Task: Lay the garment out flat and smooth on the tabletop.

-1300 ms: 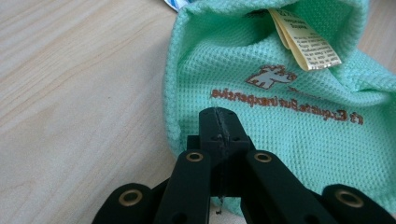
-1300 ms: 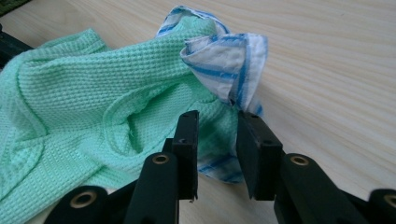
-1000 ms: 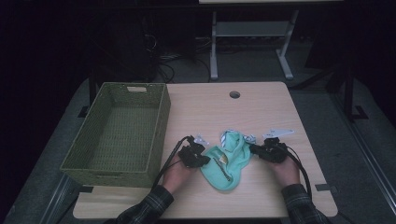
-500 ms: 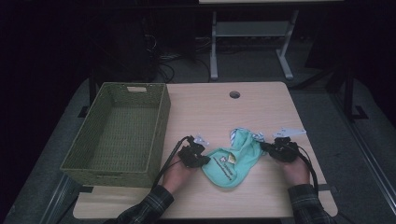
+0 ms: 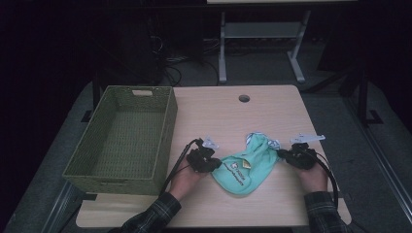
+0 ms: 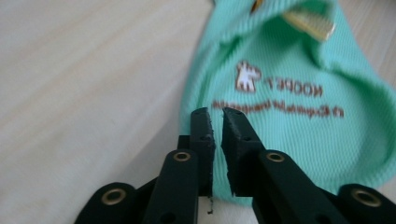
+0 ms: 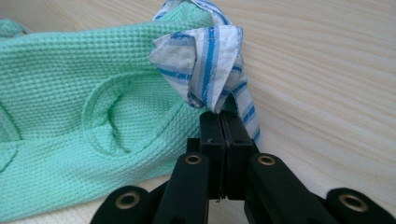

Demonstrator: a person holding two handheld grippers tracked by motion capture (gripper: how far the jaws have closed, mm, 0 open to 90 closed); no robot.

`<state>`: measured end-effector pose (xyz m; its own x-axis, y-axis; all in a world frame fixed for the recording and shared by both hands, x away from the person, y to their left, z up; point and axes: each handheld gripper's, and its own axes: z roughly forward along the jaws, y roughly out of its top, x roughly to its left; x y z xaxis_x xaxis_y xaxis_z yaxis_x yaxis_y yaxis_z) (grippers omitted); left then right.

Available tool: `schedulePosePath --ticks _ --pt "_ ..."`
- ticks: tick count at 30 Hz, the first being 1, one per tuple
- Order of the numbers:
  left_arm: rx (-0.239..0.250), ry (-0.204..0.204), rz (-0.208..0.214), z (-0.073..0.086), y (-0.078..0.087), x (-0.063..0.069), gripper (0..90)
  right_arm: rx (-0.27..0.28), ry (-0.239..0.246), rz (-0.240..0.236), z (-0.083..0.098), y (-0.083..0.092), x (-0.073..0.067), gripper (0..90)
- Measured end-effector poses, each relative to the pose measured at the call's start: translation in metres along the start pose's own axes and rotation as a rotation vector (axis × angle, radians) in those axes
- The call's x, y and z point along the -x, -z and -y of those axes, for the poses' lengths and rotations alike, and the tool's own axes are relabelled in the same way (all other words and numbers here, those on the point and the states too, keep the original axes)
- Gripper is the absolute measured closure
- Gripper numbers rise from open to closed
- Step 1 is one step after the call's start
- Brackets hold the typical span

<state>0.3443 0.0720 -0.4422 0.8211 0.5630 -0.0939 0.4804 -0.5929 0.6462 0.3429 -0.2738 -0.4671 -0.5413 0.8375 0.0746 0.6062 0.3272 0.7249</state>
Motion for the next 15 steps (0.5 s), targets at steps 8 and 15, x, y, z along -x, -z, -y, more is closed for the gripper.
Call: schedulePosePath --ticks 8,15 --pt "0.022 -0.032 0.010 -0.016 -0.016 -0.006 70.7 0.011 0.001 -0.008 -0.001 0.000 -0.001 88.3" --pt "-0.013 -0.046 0.025 -0.019 -0.033 -0.009 82.8 0.018 0.001 -0.014 -0.002 0.000 -0.002 88.2"
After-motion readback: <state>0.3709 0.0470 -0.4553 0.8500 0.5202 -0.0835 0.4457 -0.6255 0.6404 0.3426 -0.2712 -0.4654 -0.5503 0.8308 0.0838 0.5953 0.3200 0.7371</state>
